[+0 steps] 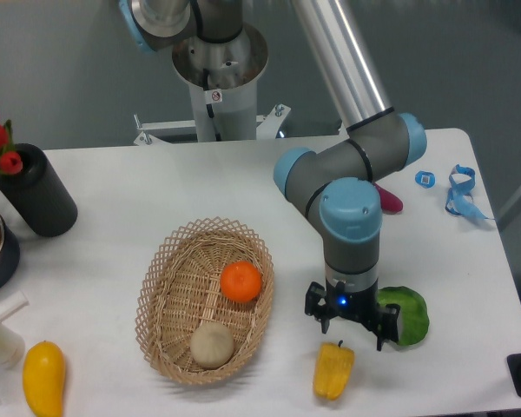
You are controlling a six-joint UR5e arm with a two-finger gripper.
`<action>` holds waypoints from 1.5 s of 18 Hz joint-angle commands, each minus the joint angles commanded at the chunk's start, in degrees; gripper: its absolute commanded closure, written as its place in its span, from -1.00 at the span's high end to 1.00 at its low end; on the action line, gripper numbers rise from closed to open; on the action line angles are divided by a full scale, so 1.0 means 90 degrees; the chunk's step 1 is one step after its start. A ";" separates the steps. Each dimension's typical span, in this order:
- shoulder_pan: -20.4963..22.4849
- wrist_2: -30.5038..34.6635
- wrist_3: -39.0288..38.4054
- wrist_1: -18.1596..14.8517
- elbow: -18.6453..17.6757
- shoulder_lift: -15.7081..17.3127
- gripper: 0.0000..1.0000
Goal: Pick up the yellow pepper from the table
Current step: 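Move the open gripper down over the yellow bell pepper, then close the gripper around the yellow bell pepper's stem end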
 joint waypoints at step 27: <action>-0.0068 -0.0078 -0.0010 0.0000 0.0078 -0.0342 1.00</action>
